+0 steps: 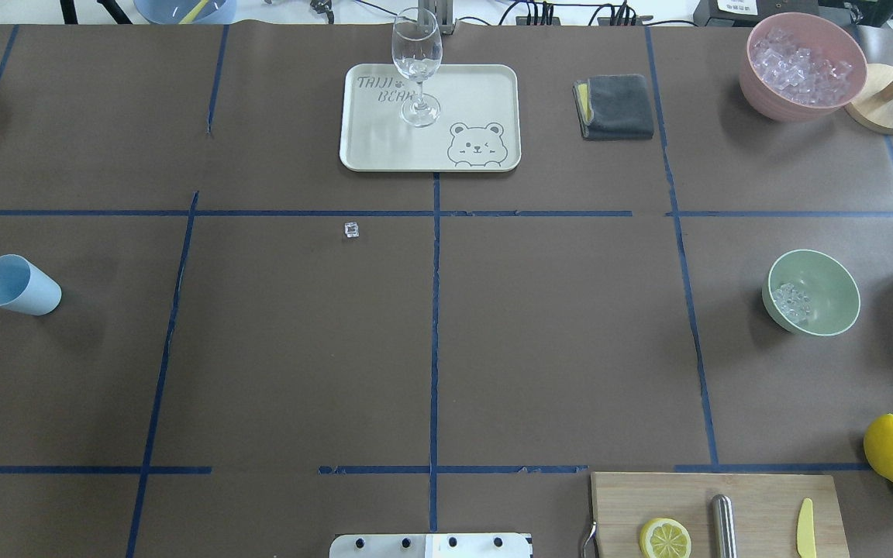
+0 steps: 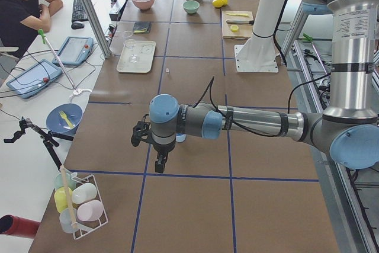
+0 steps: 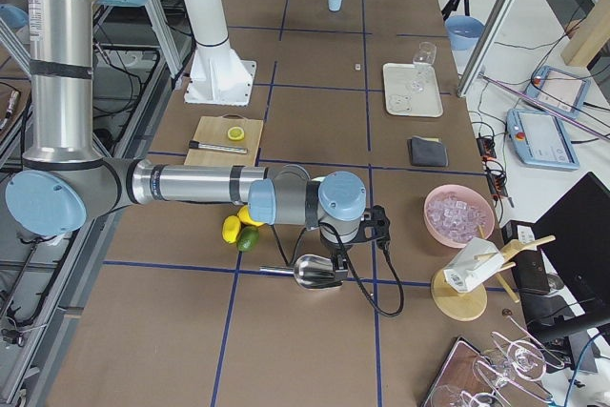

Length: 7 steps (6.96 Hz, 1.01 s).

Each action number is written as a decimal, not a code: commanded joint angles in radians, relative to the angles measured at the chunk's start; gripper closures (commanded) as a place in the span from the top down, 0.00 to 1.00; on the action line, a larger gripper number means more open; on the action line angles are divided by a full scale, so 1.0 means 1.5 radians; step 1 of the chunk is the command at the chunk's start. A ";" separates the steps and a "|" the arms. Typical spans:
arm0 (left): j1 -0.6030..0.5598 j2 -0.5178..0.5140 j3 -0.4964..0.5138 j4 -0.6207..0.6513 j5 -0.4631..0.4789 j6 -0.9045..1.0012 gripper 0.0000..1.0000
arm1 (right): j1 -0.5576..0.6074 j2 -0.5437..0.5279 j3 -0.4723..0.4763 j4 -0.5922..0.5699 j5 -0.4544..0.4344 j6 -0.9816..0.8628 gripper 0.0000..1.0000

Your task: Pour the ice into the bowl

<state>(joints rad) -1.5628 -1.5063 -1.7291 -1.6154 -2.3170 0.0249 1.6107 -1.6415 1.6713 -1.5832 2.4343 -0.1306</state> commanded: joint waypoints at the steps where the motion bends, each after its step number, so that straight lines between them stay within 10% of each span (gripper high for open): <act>1: -0.001 -0.017 0.011 0.048 -0.033 -0.003 1.00 | 0.000 -0.002 -0.003 0.000 0.018 0.004 1.00; 7: -0.015 -0.028 0.026 0.044 -0.037 -0.002 1.00 | 0.012 -0.008 -0.004 0.001 0.021 0.003 1.00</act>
<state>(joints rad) -1.5794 -1.5461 -1.6910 -1.5486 -2.3755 0.0197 1.6271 -1.6531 1.6660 -1.5827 2.4676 -0.1240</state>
